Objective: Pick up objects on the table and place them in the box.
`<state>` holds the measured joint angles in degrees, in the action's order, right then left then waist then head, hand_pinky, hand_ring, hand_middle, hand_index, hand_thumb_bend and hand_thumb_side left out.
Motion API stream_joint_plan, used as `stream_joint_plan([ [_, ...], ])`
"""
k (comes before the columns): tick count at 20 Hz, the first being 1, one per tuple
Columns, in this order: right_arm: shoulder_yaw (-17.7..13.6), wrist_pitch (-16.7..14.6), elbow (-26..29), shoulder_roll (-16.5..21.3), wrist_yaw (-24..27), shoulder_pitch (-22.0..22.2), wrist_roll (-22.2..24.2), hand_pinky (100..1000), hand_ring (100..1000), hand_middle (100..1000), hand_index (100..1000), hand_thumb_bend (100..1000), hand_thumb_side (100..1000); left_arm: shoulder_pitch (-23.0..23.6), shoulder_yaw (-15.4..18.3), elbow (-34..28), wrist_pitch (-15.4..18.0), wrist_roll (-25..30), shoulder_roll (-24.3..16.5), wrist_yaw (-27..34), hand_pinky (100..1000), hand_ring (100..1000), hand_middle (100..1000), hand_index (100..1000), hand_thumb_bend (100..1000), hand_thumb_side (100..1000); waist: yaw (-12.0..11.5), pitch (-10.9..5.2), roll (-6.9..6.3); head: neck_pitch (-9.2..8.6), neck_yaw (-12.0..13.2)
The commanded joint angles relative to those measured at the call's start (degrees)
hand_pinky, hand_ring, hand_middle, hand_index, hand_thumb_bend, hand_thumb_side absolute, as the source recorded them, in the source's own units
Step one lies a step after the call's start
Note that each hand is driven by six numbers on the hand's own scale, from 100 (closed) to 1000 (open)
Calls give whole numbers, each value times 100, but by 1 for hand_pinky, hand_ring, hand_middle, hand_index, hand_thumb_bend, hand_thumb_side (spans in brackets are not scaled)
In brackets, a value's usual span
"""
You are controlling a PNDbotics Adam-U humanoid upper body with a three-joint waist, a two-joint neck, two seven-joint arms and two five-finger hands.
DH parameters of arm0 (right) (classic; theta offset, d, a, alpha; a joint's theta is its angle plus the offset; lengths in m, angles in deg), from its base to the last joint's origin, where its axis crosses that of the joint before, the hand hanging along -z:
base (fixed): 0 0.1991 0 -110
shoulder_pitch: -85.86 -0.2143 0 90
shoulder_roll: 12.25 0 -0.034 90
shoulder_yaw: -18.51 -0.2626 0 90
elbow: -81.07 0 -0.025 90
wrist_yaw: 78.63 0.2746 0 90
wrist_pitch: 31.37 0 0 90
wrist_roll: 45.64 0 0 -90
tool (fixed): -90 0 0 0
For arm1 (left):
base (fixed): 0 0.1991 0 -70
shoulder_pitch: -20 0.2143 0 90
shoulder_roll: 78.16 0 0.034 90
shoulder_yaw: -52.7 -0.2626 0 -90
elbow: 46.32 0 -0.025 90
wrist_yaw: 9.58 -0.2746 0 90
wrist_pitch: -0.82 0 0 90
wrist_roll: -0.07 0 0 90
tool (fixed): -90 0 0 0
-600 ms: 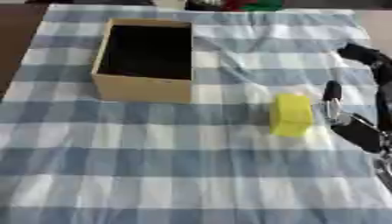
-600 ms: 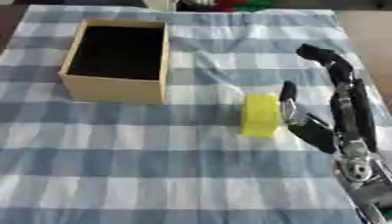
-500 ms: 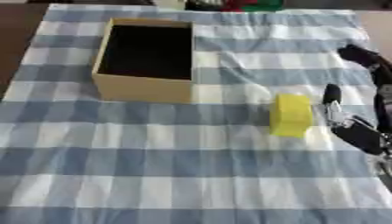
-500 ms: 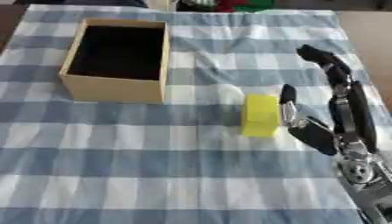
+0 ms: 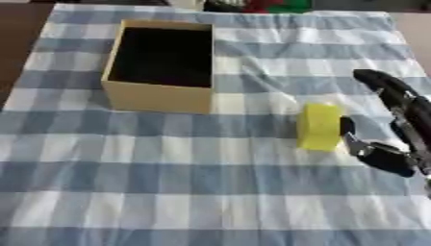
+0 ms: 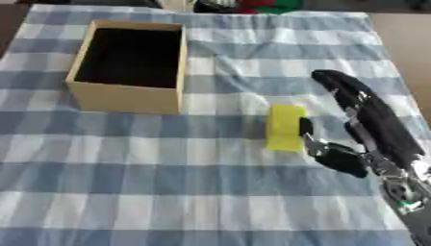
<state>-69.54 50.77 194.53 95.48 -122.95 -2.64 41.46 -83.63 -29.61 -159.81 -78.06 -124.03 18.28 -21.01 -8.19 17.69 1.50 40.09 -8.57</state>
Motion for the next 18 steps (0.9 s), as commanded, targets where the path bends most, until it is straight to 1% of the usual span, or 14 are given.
stream_joint_plan([
  [1, -103, 40, 114, 247, -171, -38, 344, 968, 987, 917, 1000, 160, 526, -29, 46, -110, -11, 18, -61, 17, 935, 635, 609, 681, 253, 654, -2, -80, -1, -63, 11],
  [2, -128, 69, 114, 282, -206, -38, 397, 967, 989, 916, 998, 168, 537, -30, 45, -110, -12, 21, -61, 18, 935, 635, 609, 681, 253, 654, -2, -81, 0, -70, 14],
  [3, -149, 97, 114, 315, -250, -40, 438, 968, 996, 920, 995, 191, 576, -30, 44, -110, -12, 23, -60, 19, 935, 635, 609, 681, 252, 654, 0, -82, 1, -75, 17],
  [5, -193, 170, 114, 395, -405, -40, 517, 968, 1000, 922, 990, 213, 625, -29, 45, -110, -12, 25, -60, 20, 935, 635, 609, 680, 252, 654, 2, -85, 1, -80, 17],
  [6, -199, 202, 114, 427, -484, -40, 550, 967, 1000, 921, 991, 220, 632, -28, 46, -110, -12, 24, -59, 22, 935, 635, 608, 680, 252, 654, 1, -86, 0, -82, 15],
  [10, -176, 291, 114, 562, -704, -52, 622, 966, 1000, 927, 1000, 245, 638, -23, 44, -110, -10, 28, -61, 24, 934, 635, 608, 677, 252, 653, -1, -87, -2, -93, 13],
  [13, -155, 362, 114, 725, -740, -51, 685, 967, 1000, 935, 1000, 261, 616, -17, 42, -110, -12, 31, -62, 26, 934, 634, 607, 675, 251, 654, 3, -89, 5, -95, 15],
  [16, -93, 455, 114, 929, -641, 13, 842, 971, 1000, 936, 1000, 258, 611, -16, 39, -110, -11, 40, -67, 24, 934, 632, 606, 674, 251, 653, 3, -89, 11, -97, 18],
  [18, -11, 492, 114, 1086, -447, 84, 974, 978, 1000, 935, 1000, 244, 616, -15, 38, -110, -13, 45, -68, 23, 934, 632, 606, 673, 251, 653, -6, -88, 14, -104, 18],
])
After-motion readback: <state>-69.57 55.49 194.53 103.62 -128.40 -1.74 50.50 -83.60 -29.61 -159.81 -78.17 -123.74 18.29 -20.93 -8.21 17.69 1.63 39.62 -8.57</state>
